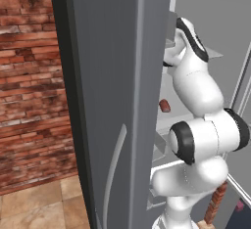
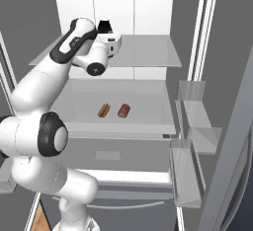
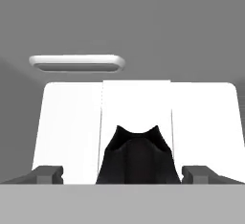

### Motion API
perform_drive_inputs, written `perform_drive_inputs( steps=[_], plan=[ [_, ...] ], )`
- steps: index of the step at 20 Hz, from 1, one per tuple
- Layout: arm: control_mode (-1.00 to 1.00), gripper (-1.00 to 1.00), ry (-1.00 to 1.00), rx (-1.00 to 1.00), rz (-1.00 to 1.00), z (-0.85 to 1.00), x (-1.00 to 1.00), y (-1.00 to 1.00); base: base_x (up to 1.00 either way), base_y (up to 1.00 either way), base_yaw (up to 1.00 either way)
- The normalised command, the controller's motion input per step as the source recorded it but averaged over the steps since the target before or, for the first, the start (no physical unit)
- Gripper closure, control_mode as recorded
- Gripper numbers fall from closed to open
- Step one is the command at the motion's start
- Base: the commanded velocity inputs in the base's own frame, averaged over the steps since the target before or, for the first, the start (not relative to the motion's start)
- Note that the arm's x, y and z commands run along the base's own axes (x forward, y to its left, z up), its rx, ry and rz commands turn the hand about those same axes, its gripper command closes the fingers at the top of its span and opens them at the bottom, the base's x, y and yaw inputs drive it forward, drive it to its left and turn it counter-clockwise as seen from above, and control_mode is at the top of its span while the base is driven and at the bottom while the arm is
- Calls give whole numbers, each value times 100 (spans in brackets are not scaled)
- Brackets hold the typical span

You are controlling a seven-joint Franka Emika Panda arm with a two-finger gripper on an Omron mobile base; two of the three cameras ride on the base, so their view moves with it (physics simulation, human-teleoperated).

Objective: Move the hot dog and pork loin from the top shelf to the second highest shelf to make space. Then, place the pitcher from the counter on the cleared top shelf.

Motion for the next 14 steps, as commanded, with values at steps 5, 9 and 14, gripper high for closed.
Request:
perform_drive_inputs(
  steps=[5,9,14],
  plan=[
    [-100,-100,1,0,0,55,-16,-49,0,0,0],
    [-100,-100,7,-1,0,36,-63,-42,0,0,0],
    [-100,-100,17,-6,0,20,-96,-23,0,0,0]
  ],
)
